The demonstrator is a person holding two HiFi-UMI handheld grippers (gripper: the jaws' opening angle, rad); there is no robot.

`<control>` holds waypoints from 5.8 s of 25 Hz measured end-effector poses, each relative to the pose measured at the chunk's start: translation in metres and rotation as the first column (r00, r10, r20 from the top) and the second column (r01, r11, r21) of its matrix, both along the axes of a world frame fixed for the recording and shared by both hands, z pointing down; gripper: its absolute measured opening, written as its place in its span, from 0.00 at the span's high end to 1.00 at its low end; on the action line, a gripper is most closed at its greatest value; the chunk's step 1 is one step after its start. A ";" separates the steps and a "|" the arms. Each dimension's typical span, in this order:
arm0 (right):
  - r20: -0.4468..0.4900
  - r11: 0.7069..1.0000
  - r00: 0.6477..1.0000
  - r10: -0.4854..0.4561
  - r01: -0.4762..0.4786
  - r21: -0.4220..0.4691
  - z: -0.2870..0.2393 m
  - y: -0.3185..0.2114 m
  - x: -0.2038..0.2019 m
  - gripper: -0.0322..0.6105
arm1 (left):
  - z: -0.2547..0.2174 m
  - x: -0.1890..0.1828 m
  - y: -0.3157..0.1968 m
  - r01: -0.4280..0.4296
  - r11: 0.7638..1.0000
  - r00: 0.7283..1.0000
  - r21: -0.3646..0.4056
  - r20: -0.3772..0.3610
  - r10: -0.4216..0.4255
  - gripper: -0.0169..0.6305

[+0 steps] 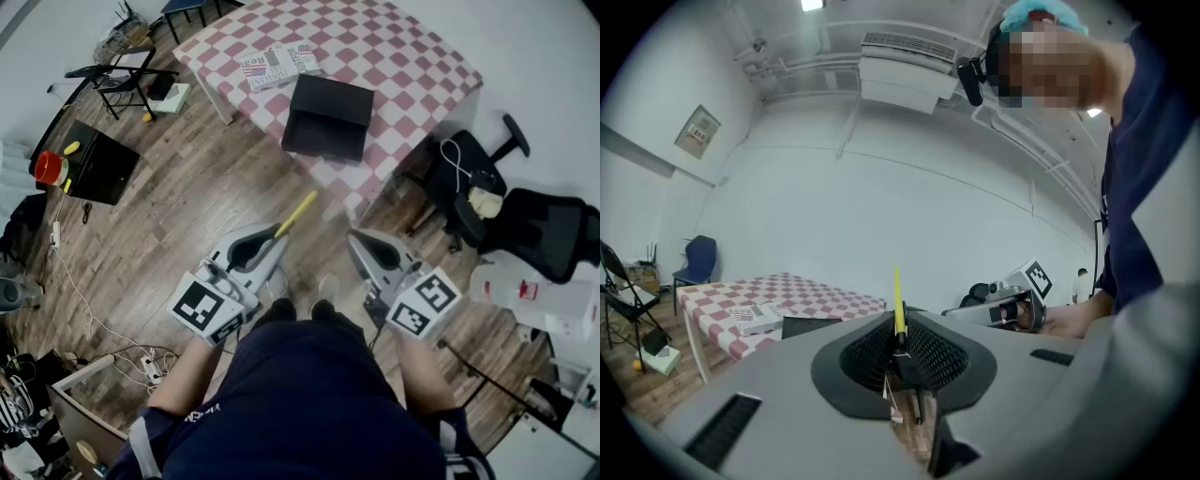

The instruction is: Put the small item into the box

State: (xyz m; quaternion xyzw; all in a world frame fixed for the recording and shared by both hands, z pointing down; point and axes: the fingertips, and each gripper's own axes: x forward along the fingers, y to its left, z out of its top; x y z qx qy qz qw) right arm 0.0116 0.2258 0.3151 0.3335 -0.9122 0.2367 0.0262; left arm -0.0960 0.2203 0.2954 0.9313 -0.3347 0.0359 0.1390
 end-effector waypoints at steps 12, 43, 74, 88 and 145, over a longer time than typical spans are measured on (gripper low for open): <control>-0.017 0.997 0.997 -0.071 0.071 0.024 0.000 0.007 0.012 0.92 | 0.005 0.021 0.005 0.032 0.999 0.999 -0.007 0.013 -0.032 0.86; 0.028 0.997 0.997 -0.075 0.075 -0.015 0.006 -0.072 0.077 0.92 | 0.016 0.063 -0.078 0.064 0.998 0.997 0.005 0.049 -0.064 0.86; -0.080 0.954 0.981 0.175 -0.189 -0.234 0.089 -0.287 0.036 0.92 | 0.151 0.035 -0.315 -0.338 0.936 0.899 -0.102 0.259 0.353 0.86; -0.029 0.937 0.994 0.101 -0.105 -0.334 0.133 -0.304 0.084 0.92 | 0.233 0.093 -0.310 -0.468 0.848 0.727 -0.248 0.438 0.529 0.86; -0.055 0.961 0.998 0.013 -0.028 -0.276 0.124 -0.313 0.098 0.92 | 0.179 0.092 -0.325 -0.202 0.948 0.868 -0.245 0.403 0.289 0.86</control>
